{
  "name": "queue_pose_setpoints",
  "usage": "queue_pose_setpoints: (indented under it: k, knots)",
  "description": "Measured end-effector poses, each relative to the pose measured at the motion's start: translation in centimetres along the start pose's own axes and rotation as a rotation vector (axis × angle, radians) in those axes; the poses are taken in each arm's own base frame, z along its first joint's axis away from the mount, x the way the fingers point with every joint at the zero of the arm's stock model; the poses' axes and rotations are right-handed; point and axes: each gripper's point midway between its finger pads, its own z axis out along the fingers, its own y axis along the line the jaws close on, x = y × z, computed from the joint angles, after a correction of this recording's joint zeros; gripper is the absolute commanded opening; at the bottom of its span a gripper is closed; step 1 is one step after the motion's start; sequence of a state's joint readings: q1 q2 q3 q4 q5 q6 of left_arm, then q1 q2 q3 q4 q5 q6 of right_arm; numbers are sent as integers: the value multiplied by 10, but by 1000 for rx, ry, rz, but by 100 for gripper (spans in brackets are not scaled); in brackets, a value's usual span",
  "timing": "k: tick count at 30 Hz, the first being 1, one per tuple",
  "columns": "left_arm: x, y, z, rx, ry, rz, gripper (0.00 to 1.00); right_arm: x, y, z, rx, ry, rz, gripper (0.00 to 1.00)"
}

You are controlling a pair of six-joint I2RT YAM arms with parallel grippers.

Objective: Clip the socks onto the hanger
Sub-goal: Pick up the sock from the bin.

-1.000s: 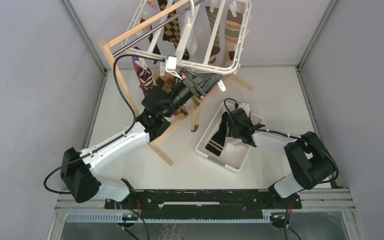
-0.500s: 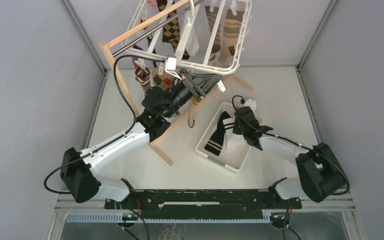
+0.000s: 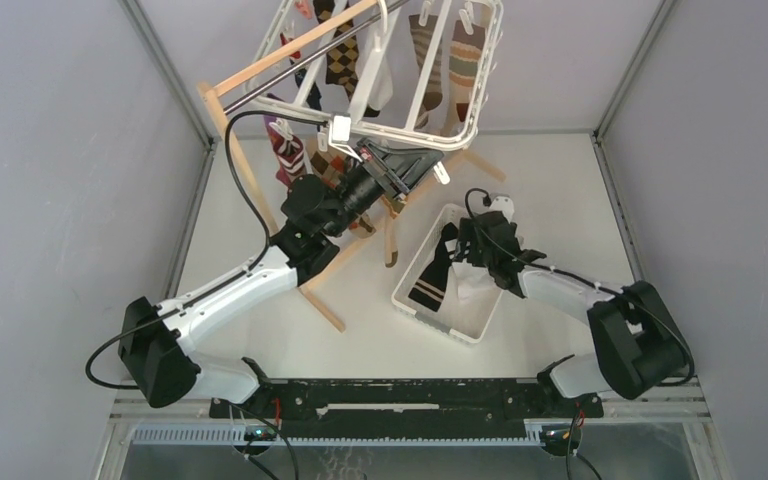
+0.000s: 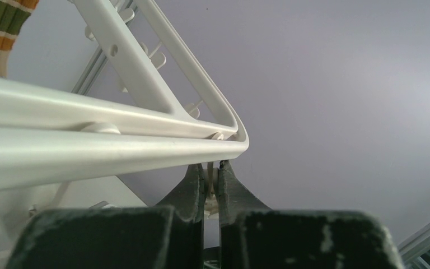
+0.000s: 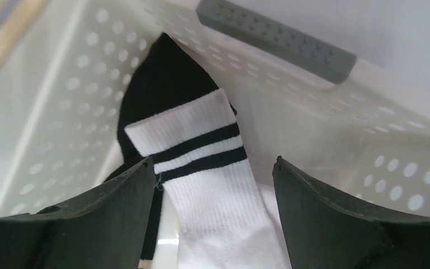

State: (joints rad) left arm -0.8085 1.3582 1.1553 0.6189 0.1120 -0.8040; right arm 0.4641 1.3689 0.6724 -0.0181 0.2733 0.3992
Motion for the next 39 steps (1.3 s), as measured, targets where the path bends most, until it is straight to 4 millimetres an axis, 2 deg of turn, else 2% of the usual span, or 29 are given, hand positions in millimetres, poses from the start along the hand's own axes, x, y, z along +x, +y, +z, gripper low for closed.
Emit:
queue_pose_setpoints:
  k: [6, 8, 11, 13, 14, 19, 22, 30, 39]
  knots:
    - [0, 0, -3, -1, 1, 0, 0, 36, -6, 22, 30, 110, -25, 71]
    - [0, 0, -3, -1, 1, 0, 0, 42, -7, 26, 35, 126, -28, 55]
    - [0, 0, -4, -3, -2, 0, 0, 44, -7, 30, 38, 129, -24, 19]
    - [0, 0, -4, -4, -3, 1, 0, 44, -6, 31, 36, 126, -19, 4]
    - [0, 0, -5, -5, -2, 1, 0, 44, -6, 31, 39, 125, -14, 0]
    - [0, 1, -5, -7, -2, 3, 0, 40, -6, 27, 37, 118, -7, 0]
    - [0, 1, -5, -7, -2, 4, 0, 26, -1, 11, 12, 75, 0, 0]
    - [0, 2, -5, -7, -1, 10, 0, -43, 31, -64, -204, -185, 8, 0]
    - [0, 2, -5, -7, -1, 10, 0, -72, 56, -139, -465, -373, -112, 0]
